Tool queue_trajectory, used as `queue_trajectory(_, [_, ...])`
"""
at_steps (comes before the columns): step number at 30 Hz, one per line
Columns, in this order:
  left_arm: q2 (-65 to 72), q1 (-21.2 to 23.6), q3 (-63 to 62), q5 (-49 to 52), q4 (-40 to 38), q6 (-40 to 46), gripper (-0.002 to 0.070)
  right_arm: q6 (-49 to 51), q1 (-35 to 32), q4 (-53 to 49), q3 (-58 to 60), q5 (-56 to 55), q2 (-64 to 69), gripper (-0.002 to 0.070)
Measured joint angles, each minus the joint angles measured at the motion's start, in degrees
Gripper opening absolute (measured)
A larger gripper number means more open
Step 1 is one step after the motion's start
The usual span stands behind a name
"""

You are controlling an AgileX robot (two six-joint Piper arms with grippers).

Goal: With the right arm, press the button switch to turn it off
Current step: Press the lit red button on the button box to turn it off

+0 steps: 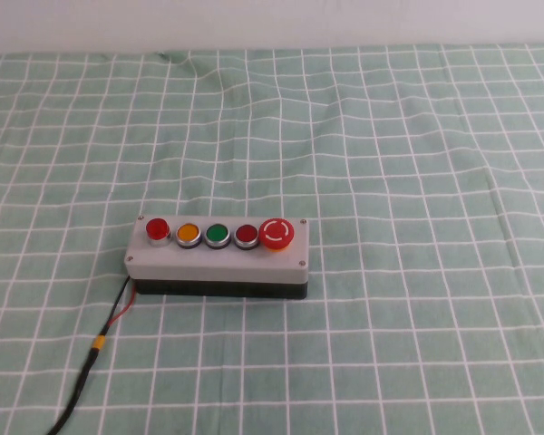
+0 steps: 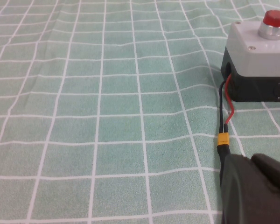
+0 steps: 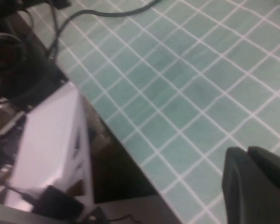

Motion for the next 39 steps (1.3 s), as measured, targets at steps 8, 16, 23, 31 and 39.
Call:
queue_trajectory(8, [0.0, 0.0, 0.0, 0.0, 0.0, 0.0, -0.0003, 0.0, -1.36, -13.18, 0.14, -3.28, -2.41, -0.0016])
queue_trajectory(16, [0.0, 0.0, 0.0, 0.0, 0.0, 0.0, -0.0003, 0.0, -14.63, -20.98, 0.14, -7.8, -12.31, -0.0016])
queue_trajectory(23, [0.0, 0.0, 0.0, 0.0, 0.0, 0.0, -0.0003, 0.0, -28.81, -24.13, 0.14, -11.48, -19.18, -0.0016])
queue_trajectory(31, [0.0, 0.0, 0.0, 0.0, 0.0, 0.0, -0.0003, 0.0, -39.79, -23.24, 10.64, -28.02, -23.62, -0.0016])
queue_trajectory(39, [0.0, 0.0, 0.0, 0.0, 0.0, 0.0, -0.0003, 0.0, -41.25, -11.62, 27.21, -36.16, -30.86, -0.0016])
